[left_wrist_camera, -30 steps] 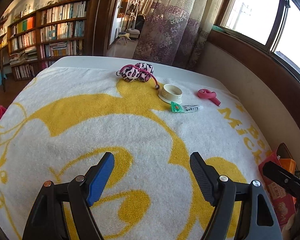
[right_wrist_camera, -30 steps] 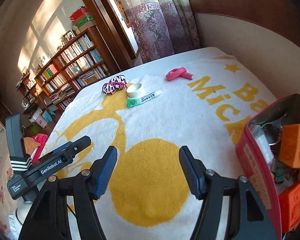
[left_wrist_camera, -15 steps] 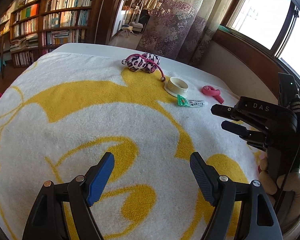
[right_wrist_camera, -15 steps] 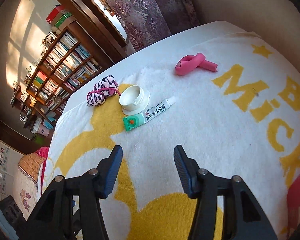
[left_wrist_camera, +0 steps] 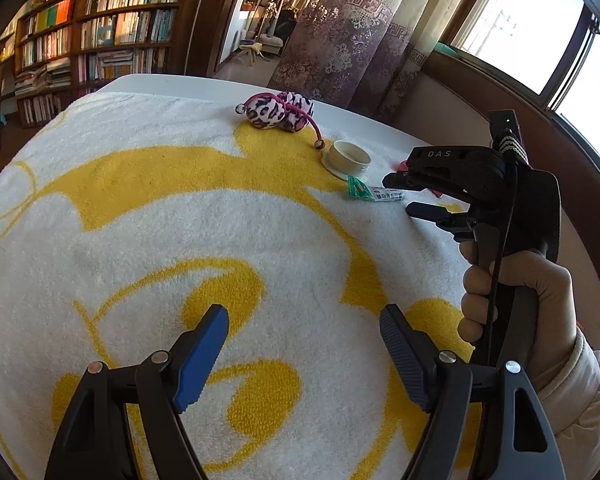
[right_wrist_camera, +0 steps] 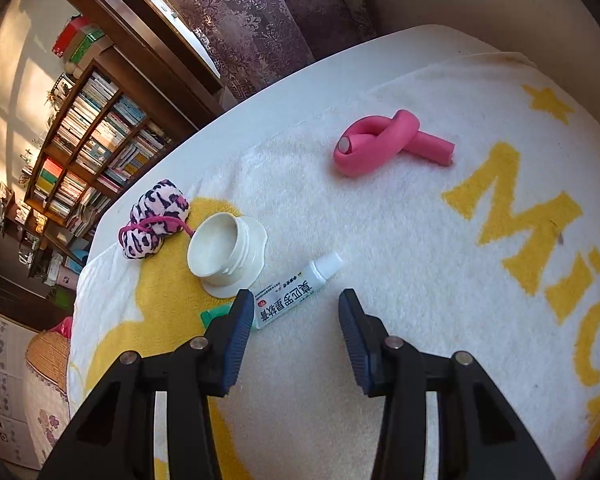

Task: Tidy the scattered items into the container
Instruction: 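Grasp the small white-green ointment tube with the right tool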

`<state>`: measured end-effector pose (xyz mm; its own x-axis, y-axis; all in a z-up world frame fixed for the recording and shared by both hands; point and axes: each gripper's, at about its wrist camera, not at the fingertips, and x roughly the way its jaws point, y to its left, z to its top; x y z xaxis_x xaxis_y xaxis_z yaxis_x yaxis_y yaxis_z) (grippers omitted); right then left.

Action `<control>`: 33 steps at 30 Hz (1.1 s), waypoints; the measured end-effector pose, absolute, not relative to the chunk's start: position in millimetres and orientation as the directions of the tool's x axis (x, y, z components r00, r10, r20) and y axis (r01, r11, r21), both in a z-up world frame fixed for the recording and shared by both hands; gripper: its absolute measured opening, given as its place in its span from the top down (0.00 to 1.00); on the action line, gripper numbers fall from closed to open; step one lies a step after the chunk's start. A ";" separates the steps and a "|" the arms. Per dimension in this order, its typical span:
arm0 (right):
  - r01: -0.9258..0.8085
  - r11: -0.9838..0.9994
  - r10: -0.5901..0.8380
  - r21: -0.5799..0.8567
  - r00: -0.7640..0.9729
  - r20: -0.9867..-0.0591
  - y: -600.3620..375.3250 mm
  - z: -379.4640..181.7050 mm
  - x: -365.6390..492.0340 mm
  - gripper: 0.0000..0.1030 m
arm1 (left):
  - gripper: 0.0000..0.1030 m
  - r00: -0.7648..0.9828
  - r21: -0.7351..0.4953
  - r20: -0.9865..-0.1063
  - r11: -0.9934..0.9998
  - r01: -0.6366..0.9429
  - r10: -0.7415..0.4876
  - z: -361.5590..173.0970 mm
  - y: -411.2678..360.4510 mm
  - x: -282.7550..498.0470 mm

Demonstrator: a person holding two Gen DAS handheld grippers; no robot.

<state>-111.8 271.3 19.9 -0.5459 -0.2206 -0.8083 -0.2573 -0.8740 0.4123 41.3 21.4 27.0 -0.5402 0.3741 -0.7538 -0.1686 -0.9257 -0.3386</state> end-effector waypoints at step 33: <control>-0.141 -0.971 -0.074 0.193 -0.590 -0.804 281.0 45.2 6.7 0.78 | 0.23 -0.561 -0.287 -0.762 -0.945 -0.156 0.324 16.5 23.6 35.6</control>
<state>6.7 281.0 45.2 -0.5895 -0.0739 -0.8043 -0.1411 -0.9711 0.1926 35.6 23.6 16.5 -0.5609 0.3238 -0.7620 -0.1561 -0.9452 -0.2867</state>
